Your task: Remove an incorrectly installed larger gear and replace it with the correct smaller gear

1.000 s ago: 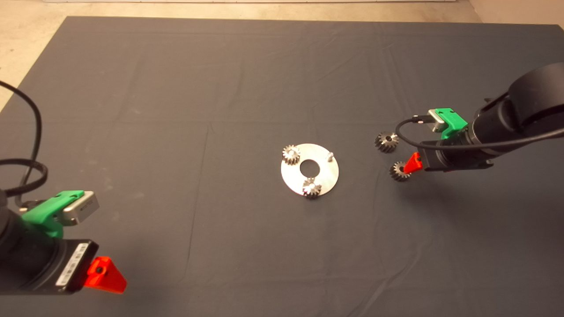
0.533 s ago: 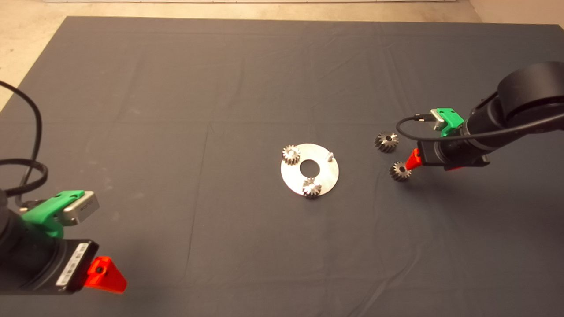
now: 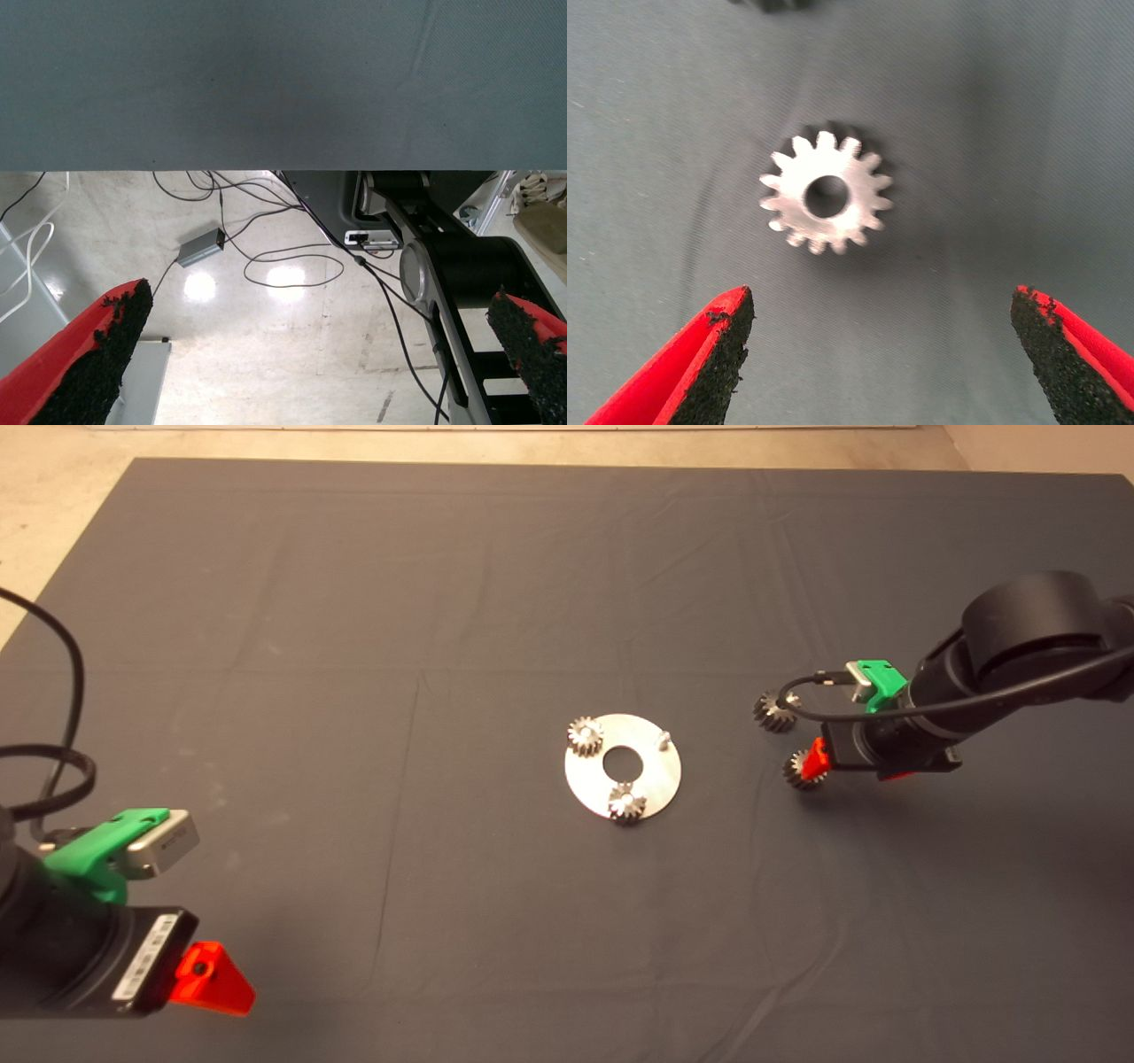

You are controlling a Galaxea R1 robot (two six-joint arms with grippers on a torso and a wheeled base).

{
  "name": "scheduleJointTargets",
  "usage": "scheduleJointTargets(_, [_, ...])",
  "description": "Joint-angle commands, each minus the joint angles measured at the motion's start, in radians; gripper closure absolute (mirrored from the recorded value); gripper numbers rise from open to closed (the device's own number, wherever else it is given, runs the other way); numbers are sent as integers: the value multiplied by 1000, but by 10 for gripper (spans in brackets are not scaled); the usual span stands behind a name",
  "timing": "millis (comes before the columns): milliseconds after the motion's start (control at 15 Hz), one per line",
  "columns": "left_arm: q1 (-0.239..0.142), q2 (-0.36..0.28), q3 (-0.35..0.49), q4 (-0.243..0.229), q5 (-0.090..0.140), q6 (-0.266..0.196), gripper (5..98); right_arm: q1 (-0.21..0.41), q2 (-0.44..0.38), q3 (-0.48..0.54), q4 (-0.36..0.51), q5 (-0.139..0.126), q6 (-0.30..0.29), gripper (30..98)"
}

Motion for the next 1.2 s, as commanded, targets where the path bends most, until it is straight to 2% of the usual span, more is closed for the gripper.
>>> scheduleJointTargets(0, [-11, -2, 4, 6, 133, -4, 54, 6, 27, -25, -32, -128, -2, 512])
scheduleJointTargets(1133, [-11, -8, 9, 6, 133, -3, 54, -25, 36, -48, -127, -128, -19, 512])
